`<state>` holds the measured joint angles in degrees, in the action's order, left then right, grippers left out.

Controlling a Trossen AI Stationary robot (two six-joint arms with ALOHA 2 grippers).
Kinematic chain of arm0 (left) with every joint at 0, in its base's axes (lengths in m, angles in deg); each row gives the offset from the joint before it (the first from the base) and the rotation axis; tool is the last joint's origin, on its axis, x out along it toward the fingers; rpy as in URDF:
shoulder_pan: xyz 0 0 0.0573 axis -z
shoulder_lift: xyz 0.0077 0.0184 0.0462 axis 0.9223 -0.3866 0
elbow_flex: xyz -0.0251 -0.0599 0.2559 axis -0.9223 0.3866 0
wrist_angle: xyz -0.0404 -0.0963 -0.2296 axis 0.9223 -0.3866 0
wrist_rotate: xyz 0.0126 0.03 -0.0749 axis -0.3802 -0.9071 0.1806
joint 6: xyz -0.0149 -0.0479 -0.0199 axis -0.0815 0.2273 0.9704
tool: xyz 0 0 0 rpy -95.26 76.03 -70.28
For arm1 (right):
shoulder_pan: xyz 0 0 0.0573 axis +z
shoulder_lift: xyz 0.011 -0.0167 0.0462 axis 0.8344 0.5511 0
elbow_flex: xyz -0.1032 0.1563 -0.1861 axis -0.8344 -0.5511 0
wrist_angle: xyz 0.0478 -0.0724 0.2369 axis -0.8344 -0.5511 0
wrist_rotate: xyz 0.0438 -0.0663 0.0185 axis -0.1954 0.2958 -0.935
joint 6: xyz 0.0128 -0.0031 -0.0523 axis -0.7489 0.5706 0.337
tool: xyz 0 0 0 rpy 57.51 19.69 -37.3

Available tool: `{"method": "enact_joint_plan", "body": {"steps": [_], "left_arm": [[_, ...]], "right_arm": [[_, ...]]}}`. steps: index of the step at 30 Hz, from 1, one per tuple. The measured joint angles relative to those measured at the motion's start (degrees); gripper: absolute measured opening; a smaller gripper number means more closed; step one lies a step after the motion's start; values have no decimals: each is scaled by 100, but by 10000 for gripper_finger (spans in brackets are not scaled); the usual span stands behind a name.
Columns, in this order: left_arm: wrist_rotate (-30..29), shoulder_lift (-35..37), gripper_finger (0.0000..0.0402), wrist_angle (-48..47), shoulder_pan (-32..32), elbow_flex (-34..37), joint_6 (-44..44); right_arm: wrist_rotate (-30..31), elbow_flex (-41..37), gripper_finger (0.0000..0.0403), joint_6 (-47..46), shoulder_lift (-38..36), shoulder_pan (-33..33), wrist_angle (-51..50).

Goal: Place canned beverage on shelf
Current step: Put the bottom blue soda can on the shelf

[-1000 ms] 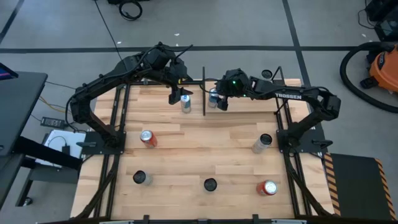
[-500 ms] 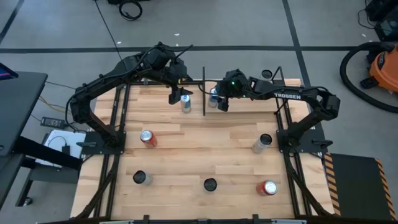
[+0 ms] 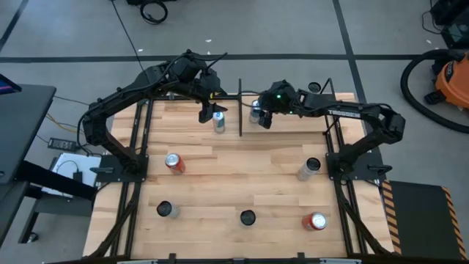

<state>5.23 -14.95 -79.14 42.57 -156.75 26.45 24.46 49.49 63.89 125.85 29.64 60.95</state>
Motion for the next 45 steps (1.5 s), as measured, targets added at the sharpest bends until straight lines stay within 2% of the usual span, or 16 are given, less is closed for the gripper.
{"method": "enact_joint_plan", "body": {"steps": [6, 10, 20, 26, 32, 45], "left_arm": [[0, 0, 284, -25, 0, 0, 2], [0, -2, 284, -120, 0, 0, 2], [0, -2, 284, -127, 0, 0, 2], [0, -2, 284, -131, 0, 0, 2], [0, -2, 284, -131, 0, 0, 4], [0, -2, 284, -129, 0, 0, 2]], "right_arm": [[36, 2, 251, -303, -585, -255, -457], [465, 4, 251, -308, -944, -462, -948], [436, 4, 251, -741, -1506, -1268, -1488], [449, -523, 251, -1105, -1719, -1699, -1306], [397, -944, 251, -1166, -1788, -1757, -1048], [390, -960, 251, -728, -1533, -1748, -1090]]}}
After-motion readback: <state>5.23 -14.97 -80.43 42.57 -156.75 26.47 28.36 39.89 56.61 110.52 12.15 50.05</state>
